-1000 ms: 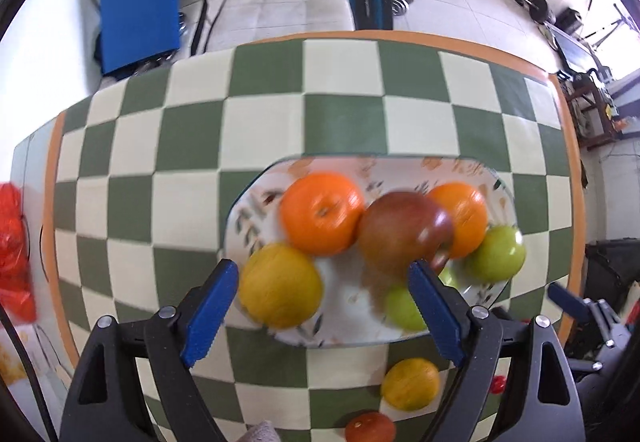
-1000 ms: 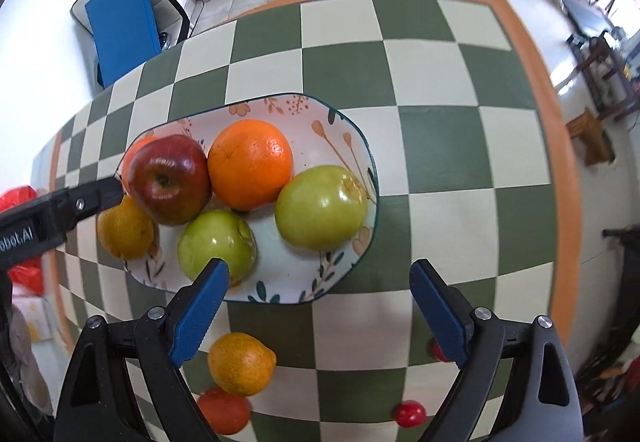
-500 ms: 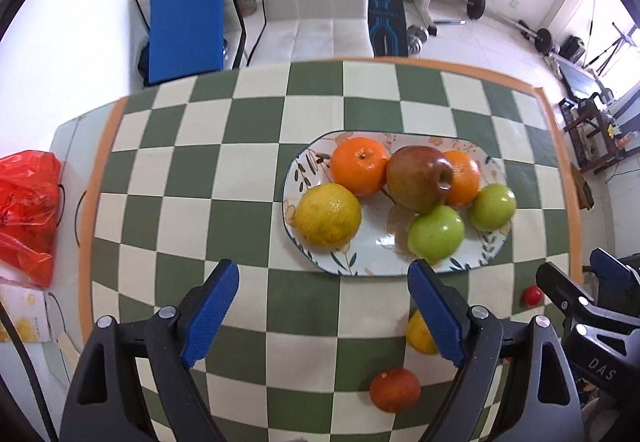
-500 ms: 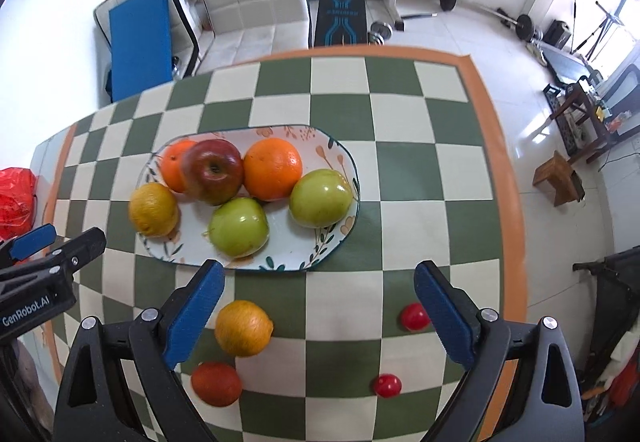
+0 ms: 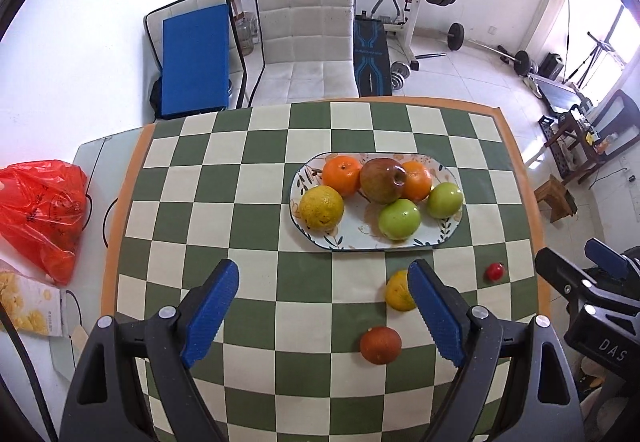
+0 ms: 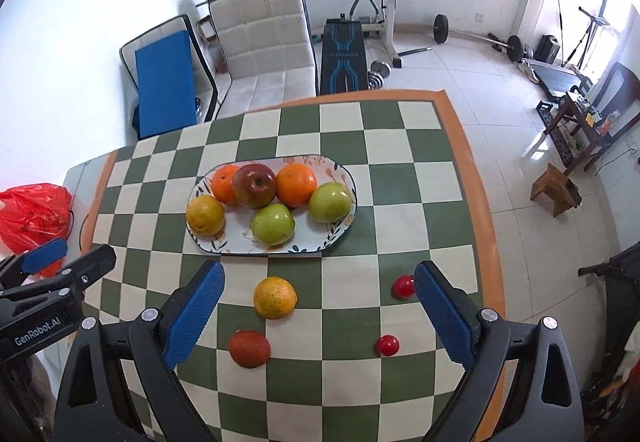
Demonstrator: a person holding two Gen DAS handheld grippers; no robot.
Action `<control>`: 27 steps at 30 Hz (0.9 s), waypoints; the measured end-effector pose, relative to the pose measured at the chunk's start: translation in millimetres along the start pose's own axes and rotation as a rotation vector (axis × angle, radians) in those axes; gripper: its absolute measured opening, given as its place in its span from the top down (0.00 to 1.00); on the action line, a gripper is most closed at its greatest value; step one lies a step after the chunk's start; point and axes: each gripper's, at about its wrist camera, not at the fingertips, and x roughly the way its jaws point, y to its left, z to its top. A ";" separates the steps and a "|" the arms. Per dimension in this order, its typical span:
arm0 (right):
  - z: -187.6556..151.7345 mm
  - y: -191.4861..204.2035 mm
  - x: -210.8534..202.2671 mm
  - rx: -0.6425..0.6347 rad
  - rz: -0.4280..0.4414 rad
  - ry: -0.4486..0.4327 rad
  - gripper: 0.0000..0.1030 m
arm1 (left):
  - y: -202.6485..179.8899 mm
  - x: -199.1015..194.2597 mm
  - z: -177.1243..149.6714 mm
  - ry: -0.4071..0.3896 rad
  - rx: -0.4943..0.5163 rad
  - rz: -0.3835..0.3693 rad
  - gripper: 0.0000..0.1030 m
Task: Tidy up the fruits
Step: 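Raise both grippers away from the plate, then grasp the blood orange with the left gripper while the right grasps the yellow orange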
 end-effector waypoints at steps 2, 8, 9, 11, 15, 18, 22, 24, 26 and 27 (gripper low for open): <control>-3.4 0.5 -16.3 -0.001 -0.001 -0.024 0.05 | -1.1 -13.3 -4.5 -0.020 0.006 -0.003 0.16; -12.6 3.1 -48.2 -0.004 0.006 -0.064 0.05 | -3.3 -39.5 -12.0 -0.062 0.011 -0.010 0.16; -14.5 3.3 -51.4 -0.001 0.007 -0.068 0.05 | -3.7 -41.6 -12.7 -0.067 0.013 -0.008 0.16; -17.8 3.6 -55.6 0.005 0.013 -0.069 0.05 | -4.6 -45.6 -14.2 -0.077 0.017 -0.005 0.16; -21.4 3.3 -57.5 0.017 0.027 -0.066 0.05 | -4.6 -45.2 -16.4 -0.074 0.014 -0.004 0.16; -21.4 -0.2 -52.1 0.035 0.039 -0.055 0.05 | -6.9 -37.4 -15.9 -0.062 0.023 -0.003 0.16; -22.9 -13.3 -28.3 0.078 0.067 -0.010 0.05 | -12.2 -10.9 -18.2 -0.002 0.041 -0.001 0.00; -25.1 -21.8 -12.7 0.103 0.075 0.023 0.05 | -19.1 13.9 -23.9 0.054 0.059 0.011 0.00; -30.2 -33.3 7.0 0.136 0.091 0.063 0.05 | -26.0 38.9 -33.2 0.112 0.074 0.008 0.00; -32.4 -37.8 15.6 0.147 0.092 0.080 0.05 | -29.9 51.9 -38.1 0.148 0.081 0.003 0.00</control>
